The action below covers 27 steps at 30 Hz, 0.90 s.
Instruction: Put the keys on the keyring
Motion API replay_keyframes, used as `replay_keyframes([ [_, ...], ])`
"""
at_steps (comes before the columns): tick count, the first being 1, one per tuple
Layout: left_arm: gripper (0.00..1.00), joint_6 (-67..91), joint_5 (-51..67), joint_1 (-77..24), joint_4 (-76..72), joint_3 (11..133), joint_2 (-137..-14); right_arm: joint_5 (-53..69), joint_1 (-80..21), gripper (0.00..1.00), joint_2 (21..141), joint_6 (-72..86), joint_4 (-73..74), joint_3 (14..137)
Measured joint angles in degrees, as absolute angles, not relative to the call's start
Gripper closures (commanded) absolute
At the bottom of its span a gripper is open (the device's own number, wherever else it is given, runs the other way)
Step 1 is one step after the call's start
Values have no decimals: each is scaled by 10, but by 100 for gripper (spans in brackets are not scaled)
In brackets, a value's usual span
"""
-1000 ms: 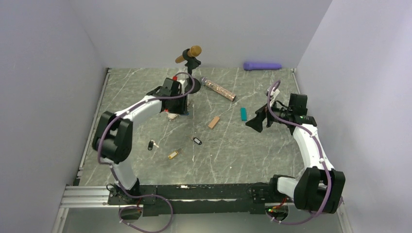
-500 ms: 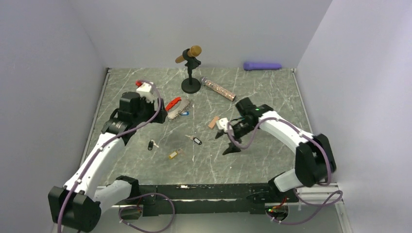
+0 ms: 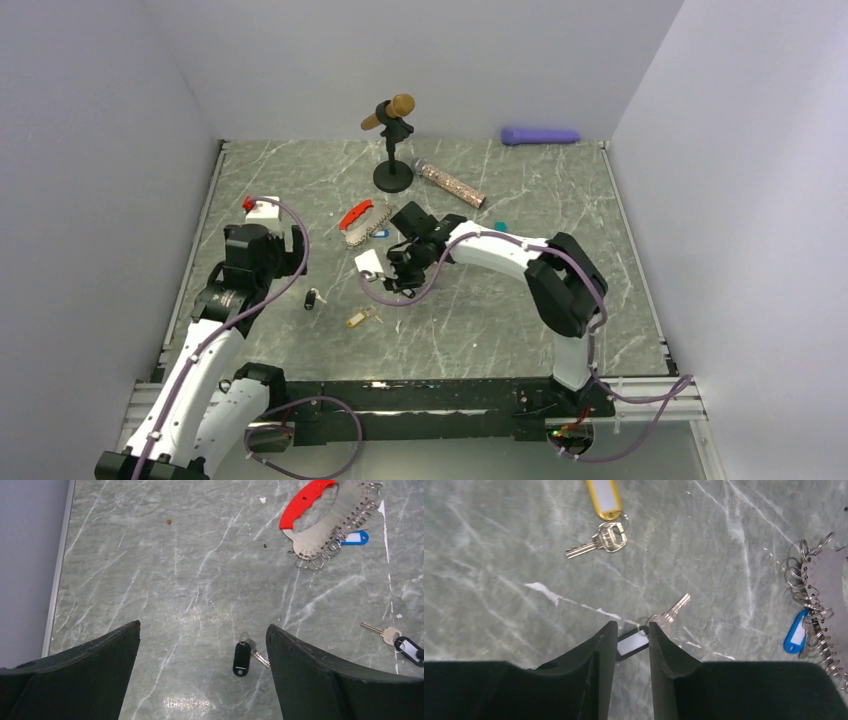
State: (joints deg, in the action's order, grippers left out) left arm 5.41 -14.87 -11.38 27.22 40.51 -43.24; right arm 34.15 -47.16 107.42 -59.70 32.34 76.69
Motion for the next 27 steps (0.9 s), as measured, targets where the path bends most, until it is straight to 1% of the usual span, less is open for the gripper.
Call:
replay_keyframes([
  [6,1,54,-148,-102,272,405,-427,297,-486,69,1122,-589,318,792],
  [13,1,56,-142,-95,271,405,-408,273,-485,69,1129,-595,324,792],
  [27,1,56,-127,-89,270,405,-407,257,-485,69,1153,-600,314,792],
])
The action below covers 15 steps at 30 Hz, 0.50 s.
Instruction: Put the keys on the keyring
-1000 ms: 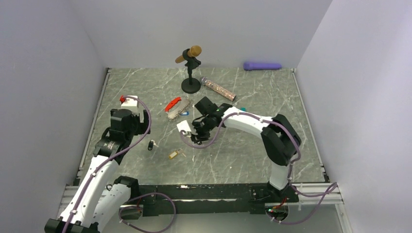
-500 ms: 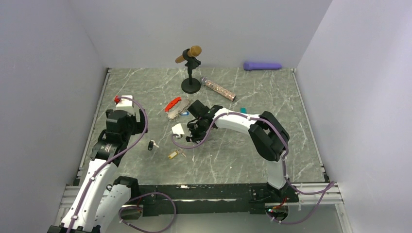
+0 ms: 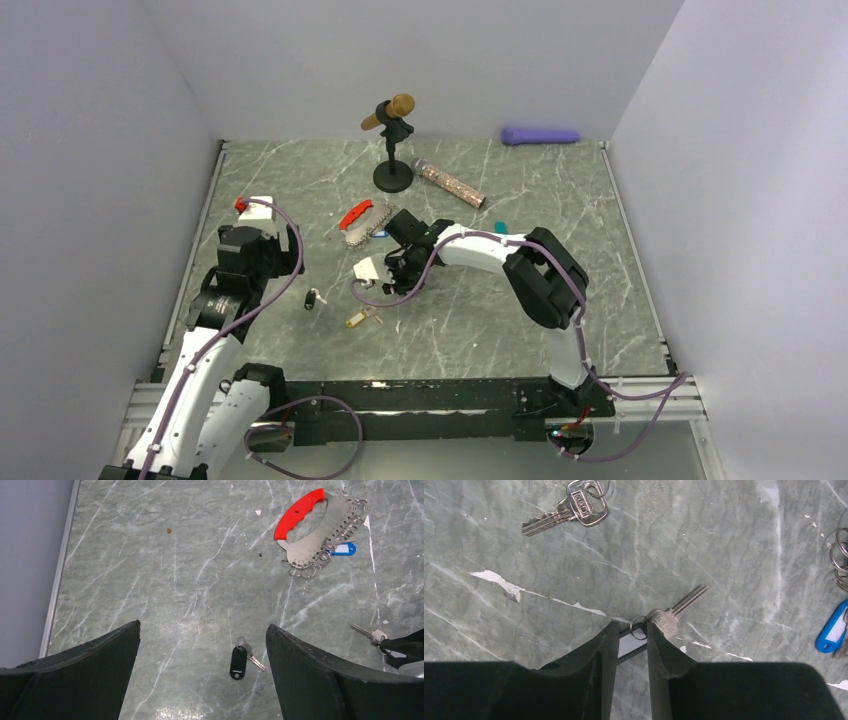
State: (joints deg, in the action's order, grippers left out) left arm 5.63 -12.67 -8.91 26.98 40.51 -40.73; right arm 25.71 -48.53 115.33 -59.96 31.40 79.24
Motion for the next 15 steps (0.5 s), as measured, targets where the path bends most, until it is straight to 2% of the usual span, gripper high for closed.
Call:
replay_keyframes([
  [6,1,57,-119,-88,269,405,-407,256,-485,73,1156,-599,309,795],
  [15,1,56,-113,-86,268,405,-406,257,-485,90,1166,-592,307,811],
])
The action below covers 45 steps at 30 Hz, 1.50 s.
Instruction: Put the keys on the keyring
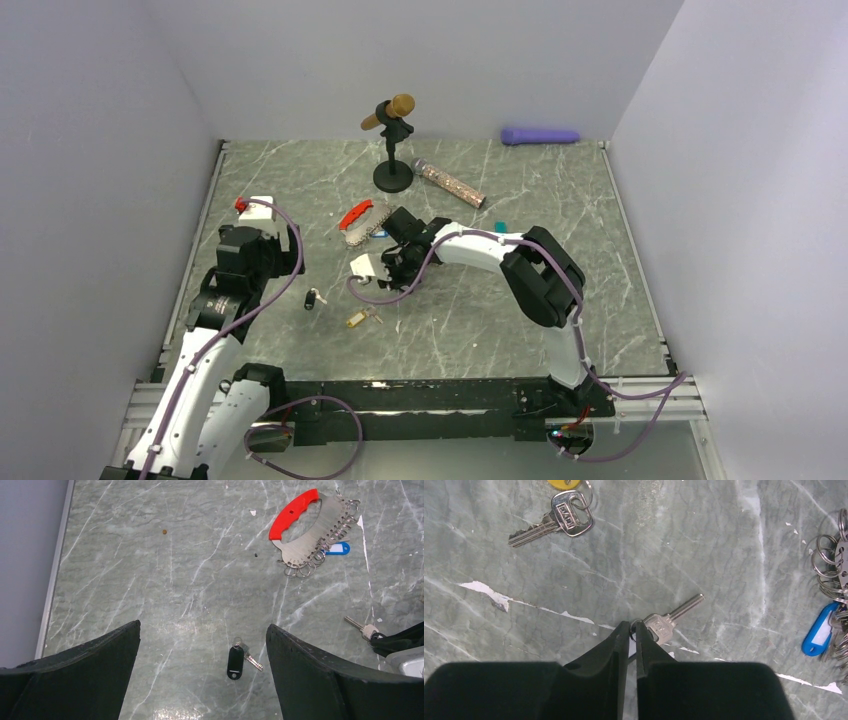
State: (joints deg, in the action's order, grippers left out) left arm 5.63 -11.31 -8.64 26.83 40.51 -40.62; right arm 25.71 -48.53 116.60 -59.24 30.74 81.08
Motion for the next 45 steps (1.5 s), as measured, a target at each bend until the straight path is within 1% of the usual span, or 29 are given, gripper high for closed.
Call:
replay_keyframes([
  [3,1,56,-112,-86,268,405,-405,258,-485,100,1166,-589,308,814],
  [12,1,56,-103,-86,268,405,-401,281,-482,100,1166,-575,323,824],
  [16,3,54,-81,-85,259,402,-394,328,-472,100,1161,-563,340,826],
  [18,3,51,-54,-85,247,395,-386,364,-458,100,1148,-556,355,825],
  [19,1,49,-29,-85,237,389,-378,385,-447,100,1132,-552,360,818],
  [21,1,44,31,-84,212,371,-359,422,-426,100,1095,-547,369,802],
  [24,1,49,156,-84,150,336,-329,482,-390,100,1021,-541,390,778],
  [26,1,76,245,-86,83,304,-310,524,-365,100,968,-538,411,770],
  [29,5,140,336,-100,-32,255,-288,595,-336,100,901,-546,455,771],
  [31,11,182,370,-127,-109,227,-279,639,-324,100,870,-564,500,772],
  [33,22,208,378,-168,-160,217,-280,671,-318,100,853,-587,544,772],
  [34,30,218,378,-198,-184,216,-286,686,-315,100,846,-601,570,772],
  [35,34,222,377,-231,-211,216,-295,701,-311,100,837,-615,595,771],
  [37,45,224,375,-283,-244,217,-314,721,-305,100,820,-633,619,761],
  [39,53,214,369,-343,-263,225,-346,736,-294,100,800,-648,639,749],
  [41,54,184,357,-404,-270,240,-384,750,-277,100,780,-663,657,742],
  [45,53,100,321,-512,-270,265,-453,767,-255,100,753,-697,679,738],
])
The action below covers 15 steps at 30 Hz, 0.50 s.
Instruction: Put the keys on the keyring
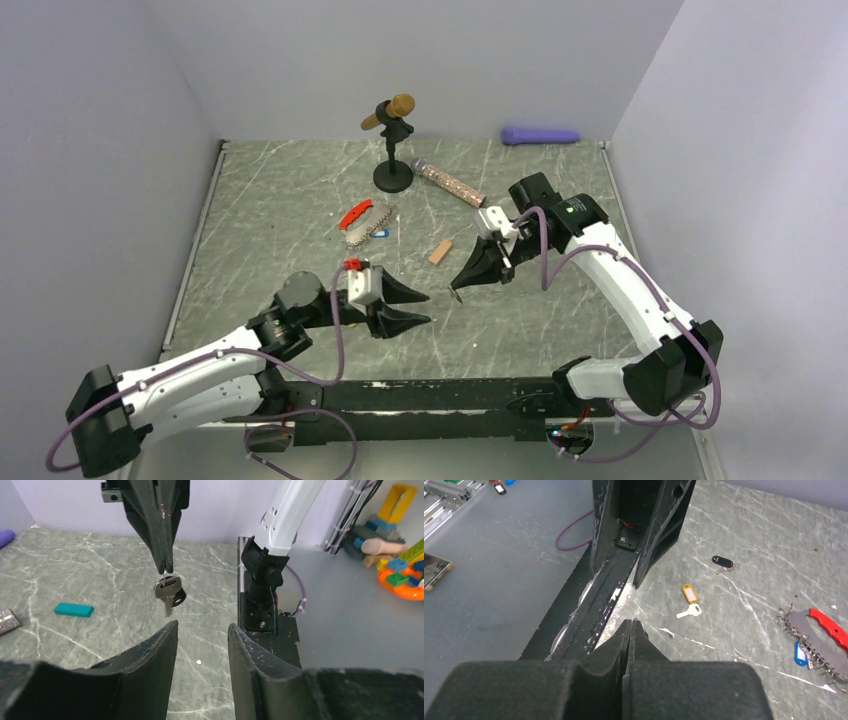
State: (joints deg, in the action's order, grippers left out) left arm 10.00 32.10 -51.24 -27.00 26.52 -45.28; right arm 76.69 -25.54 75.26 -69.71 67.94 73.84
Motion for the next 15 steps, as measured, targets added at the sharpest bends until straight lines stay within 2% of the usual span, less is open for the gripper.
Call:
replay_keyframes([
  [5,53,0,241,-591,-267,283,-502,773,-256,100,738,-746,710,717],
  [12,55,-74,143,-629,-269,300,-542,773,-256,100,738,-796,741,704],
  [15,58,-90,120,-638,-268,304,-554,773,-256,100,738,-811,749,703],
])
